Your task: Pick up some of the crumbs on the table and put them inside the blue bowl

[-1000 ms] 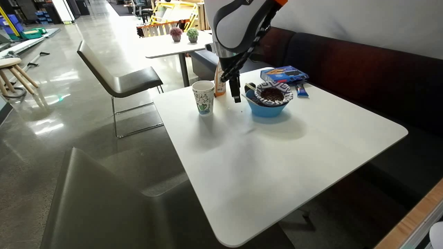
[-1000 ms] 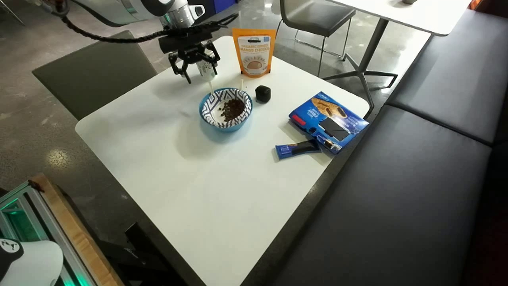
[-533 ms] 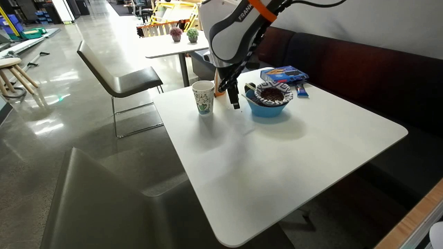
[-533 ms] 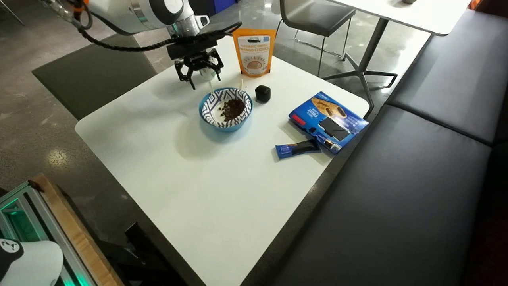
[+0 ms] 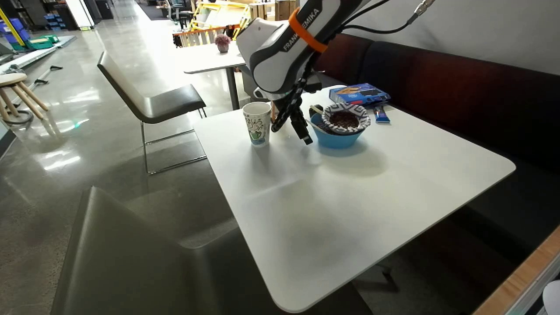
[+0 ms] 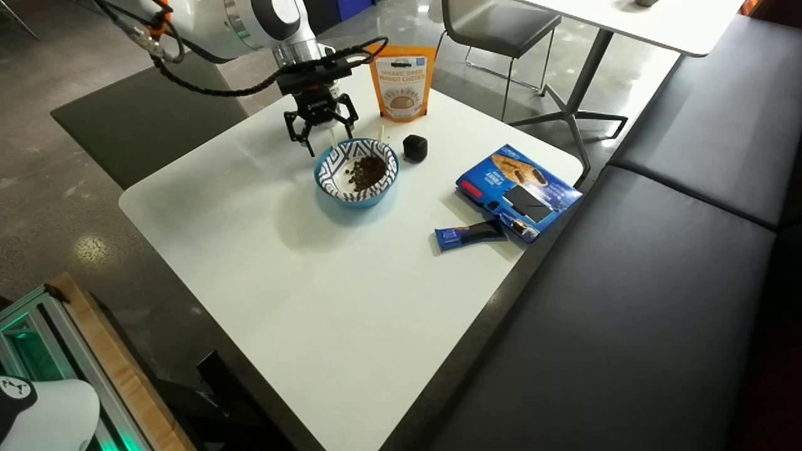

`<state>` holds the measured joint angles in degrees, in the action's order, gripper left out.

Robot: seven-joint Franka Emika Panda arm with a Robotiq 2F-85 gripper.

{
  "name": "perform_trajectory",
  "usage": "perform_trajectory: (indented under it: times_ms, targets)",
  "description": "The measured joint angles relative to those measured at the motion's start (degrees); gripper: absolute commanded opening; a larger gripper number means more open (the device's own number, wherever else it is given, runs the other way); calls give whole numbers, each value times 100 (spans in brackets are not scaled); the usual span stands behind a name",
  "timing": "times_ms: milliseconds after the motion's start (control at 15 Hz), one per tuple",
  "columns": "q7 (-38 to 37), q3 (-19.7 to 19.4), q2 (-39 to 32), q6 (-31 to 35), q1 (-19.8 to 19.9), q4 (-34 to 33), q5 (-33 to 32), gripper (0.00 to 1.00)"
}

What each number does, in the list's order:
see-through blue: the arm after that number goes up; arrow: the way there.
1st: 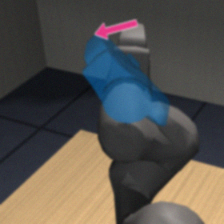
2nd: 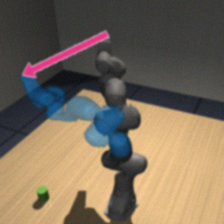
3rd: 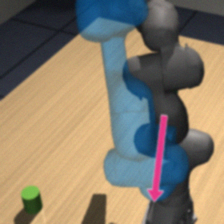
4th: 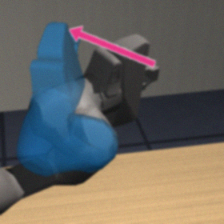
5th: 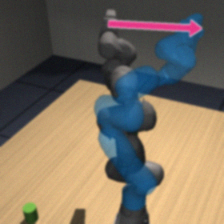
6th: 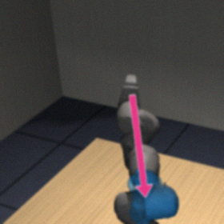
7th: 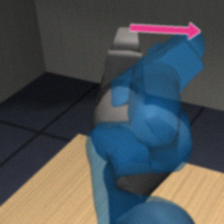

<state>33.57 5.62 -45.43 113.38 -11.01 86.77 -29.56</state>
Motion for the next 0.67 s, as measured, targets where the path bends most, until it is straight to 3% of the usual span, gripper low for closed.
perform_trajectory:
  times_ms: [267,333,533,667]
  targets:
    - [269,-38,-423,-8,-59,-426,-254,93]
    - [321,-51,-524,-8,-81,-531,-304,84]
    - [485,-102,-767,-76,-148,-800,-386,74]
    - [603,-115,-821,-287,-184,-956,-393,75]
